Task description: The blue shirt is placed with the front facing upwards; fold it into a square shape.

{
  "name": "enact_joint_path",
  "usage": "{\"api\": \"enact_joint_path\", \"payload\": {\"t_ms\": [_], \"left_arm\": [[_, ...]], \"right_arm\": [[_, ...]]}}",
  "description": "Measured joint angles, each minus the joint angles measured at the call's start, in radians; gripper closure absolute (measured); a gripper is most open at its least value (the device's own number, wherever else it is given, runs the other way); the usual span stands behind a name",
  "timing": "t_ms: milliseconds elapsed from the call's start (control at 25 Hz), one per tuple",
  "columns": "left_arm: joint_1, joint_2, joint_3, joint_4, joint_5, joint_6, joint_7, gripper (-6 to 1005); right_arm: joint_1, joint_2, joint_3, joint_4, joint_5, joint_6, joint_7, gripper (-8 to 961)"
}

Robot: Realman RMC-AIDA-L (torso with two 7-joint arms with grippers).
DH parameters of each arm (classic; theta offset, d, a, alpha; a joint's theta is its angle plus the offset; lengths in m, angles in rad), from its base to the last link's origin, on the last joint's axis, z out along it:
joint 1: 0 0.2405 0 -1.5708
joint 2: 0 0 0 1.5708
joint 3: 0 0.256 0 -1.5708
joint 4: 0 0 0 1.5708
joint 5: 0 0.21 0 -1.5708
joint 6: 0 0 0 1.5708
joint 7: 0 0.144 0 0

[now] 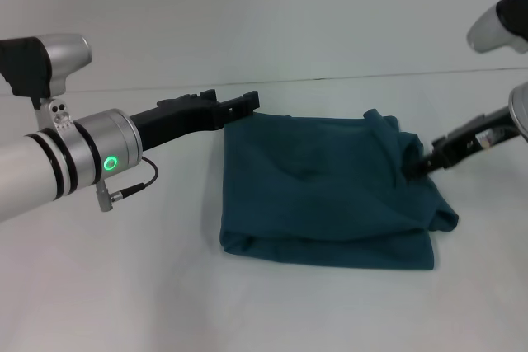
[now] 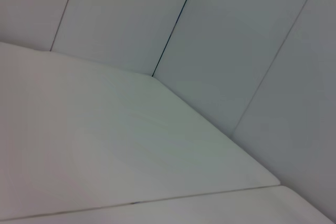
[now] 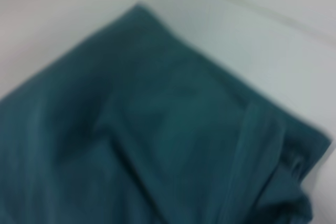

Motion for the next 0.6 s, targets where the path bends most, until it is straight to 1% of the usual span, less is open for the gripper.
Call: {"api": "enact_joint_path", "payload": {"t_ms": [80, 200, 400, 520, 600], "left_arm": [[0.000, 0.000, 0.000, 0.000, -0.003, 0.000, 0.001, 137], [0.000, -0.001, 0.003, 0.001, -0.006, 0.001, 0.002, 137], [-0.003, -0.001, 0.007, 0.002, -0.008, 0.002, 0.003, 137], [-0.002, -0.002, 0.005, 0.003, -0.008, 0.004, 0.003, 137], [0.000, -0.002, 0.003, 0.004, -0.008, 0.009, 0.003, 137]], "right_arm": [[0.001, 0.000, 0.001, 0.000, 0.017, 0.017, -0.002, 62], [0.021, 0.000, 0.001, 0.021, 0.035, 0.094, 0.000, 66], [0.076, 0.008, -0.006, 0.136, 0.034, 0.237, -0.002, 80], [0.092, 0.012, -0.013, 0.198, 0.033, 0.314, -0.006, 92], [0.096, 0.014, -0.016, 0.226, 0.034, 0.342, -0.009, 100]]}}
